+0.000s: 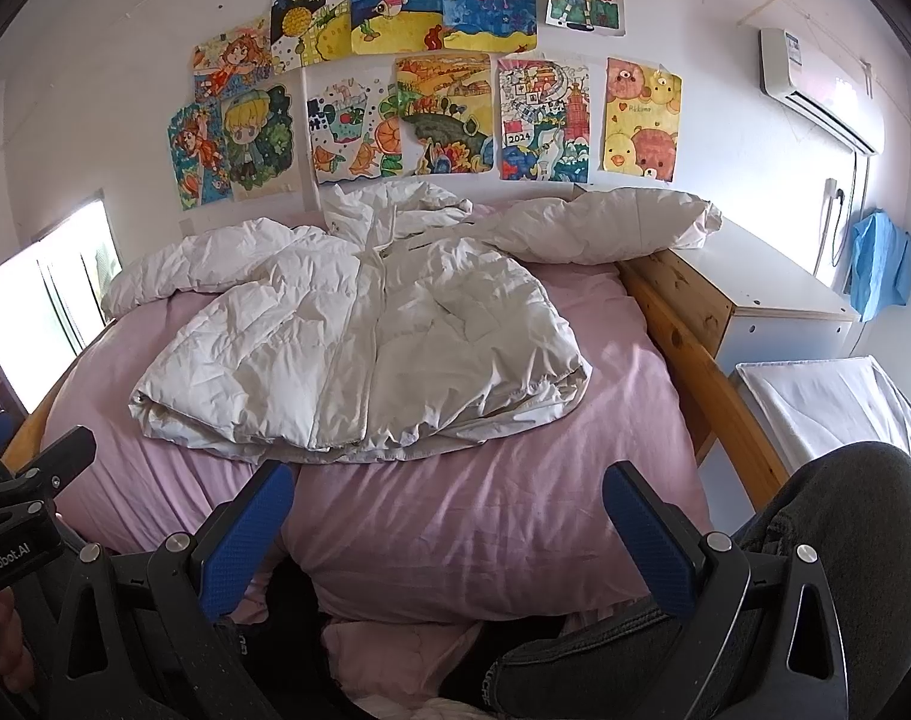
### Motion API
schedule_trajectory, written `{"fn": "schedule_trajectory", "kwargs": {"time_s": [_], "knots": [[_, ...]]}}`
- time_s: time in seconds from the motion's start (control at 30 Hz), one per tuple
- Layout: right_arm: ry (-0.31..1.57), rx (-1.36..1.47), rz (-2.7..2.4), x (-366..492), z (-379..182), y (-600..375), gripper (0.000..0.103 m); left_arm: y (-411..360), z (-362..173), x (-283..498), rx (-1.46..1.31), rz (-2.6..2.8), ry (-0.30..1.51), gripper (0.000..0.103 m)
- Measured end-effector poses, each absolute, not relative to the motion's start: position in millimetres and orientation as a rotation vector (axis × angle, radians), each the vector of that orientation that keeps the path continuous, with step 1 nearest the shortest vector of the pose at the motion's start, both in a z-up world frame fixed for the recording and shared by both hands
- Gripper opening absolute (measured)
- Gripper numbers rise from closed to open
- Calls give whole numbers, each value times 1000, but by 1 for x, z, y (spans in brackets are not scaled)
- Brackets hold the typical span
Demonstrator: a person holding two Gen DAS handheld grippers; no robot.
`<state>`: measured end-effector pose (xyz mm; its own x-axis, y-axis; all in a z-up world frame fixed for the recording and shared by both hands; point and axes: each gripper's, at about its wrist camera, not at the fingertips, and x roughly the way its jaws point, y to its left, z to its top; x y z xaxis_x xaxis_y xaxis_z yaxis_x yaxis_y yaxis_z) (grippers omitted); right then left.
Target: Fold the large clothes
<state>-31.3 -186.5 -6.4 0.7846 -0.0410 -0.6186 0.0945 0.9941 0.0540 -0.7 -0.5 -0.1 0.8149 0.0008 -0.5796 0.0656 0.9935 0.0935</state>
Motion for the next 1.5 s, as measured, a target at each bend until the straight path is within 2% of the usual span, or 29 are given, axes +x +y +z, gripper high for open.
{"fn": "schedule_trajectory", "kwargs": {"time_s": [0.47,0.77,0.93,1.2,1.5], "knots": [[714,73,-96,-28,-10,-182,103,3,-6,5,95,-34,666,102],[773,66,-113,-3,-4,-189,103,4,20,40,72,-42,715,102],[779,76,-150,25,9,-208,103,-5,54,80,35,-56,681,102],[718,165,-116,80,36,-263,103,-34,95,168,-101,-191,732,102],[714,401,-61,171,63,-380,103,-96,105,274,-118,-393,779,102]]}}
